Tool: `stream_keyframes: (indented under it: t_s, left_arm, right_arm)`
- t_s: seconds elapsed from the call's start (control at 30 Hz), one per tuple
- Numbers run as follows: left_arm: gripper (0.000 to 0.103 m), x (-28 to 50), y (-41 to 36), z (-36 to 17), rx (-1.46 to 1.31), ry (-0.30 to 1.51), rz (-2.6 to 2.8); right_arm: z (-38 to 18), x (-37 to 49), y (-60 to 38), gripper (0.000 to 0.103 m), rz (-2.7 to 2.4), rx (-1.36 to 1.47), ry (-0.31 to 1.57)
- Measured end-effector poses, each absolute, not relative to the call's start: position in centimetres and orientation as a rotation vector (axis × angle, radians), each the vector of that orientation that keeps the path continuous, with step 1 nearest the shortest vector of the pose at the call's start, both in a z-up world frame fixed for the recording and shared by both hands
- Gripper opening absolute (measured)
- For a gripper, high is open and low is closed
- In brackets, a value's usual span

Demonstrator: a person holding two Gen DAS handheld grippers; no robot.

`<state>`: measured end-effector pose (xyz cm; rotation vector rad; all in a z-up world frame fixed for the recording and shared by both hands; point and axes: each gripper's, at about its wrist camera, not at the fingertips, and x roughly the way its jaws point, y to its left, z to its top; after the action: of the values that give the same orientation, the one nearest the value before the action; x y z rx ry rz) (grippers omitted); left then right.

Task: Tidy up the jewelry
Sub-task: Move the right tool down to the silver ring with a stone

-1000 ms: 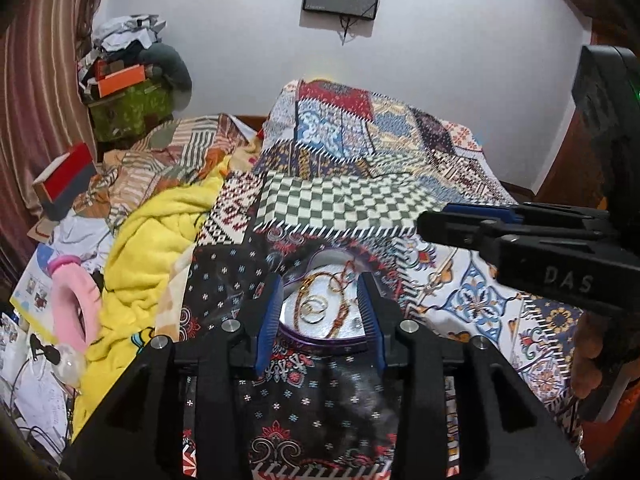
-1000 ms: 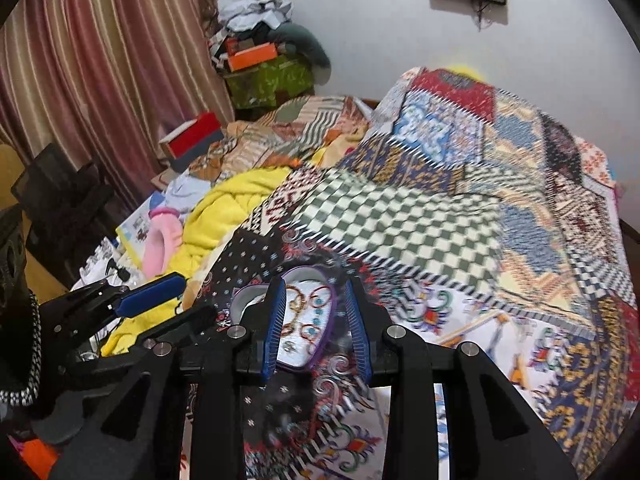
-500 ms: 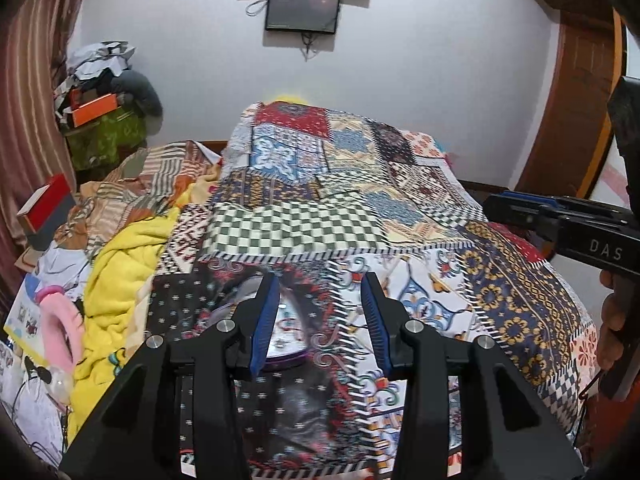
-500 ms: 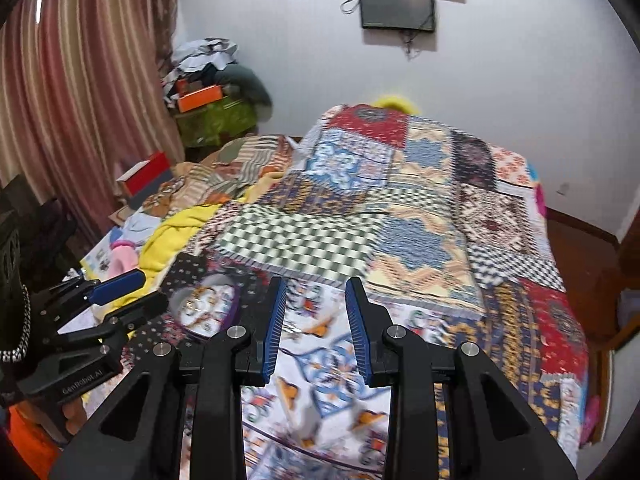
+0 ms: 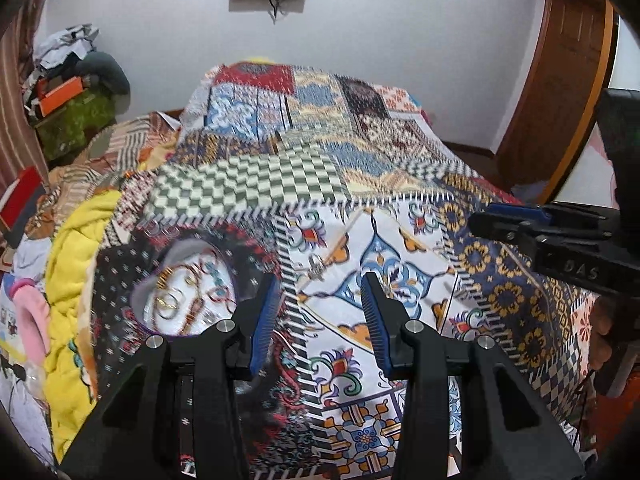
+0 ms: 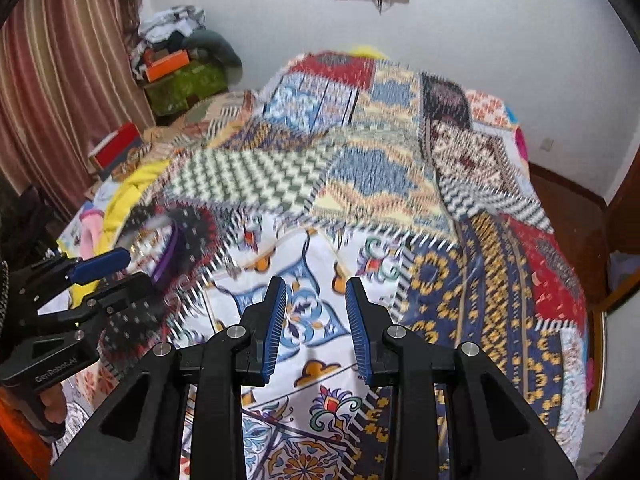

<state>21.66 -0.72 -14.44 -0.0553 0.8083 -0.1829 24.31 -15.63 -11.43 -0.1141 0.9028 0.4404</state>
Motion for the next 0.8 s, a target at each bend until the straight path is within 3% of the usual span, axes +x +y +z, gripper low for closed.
stream_keyframes:
  t_s: [0.3, 0.6, 0.67, 0.8]
  left_arm:
    - [0.041, 22.9, -1.5, -19.0, -0.071, 0.927, -0.220]
    - [0.041, 23.9, -0.5, -20.5, -0.096, 0.956, -0.209]
    - [0.041, 24.2, -0.4, -20.7, -0.105, 0.960, -0.214]
    - [0.041, 24.8, -0.9, -20.9, -0.095, 0.961, -0.219]
  right_arm:
    - [-17.5, 25.9, -13.5, 0.028, 0.512, -0.162, 1.078]
    - [-19.8, 26.8, -12.4, 0.027, 0.568, -0.154, 1.130]
    - [-19.7, 26.7, -12.5, 0.009, 0.568, -0.155, 1.121]
    - [-19.7, 26.8, -12.6, 0.008, 0.572, -0.150, 1.117]
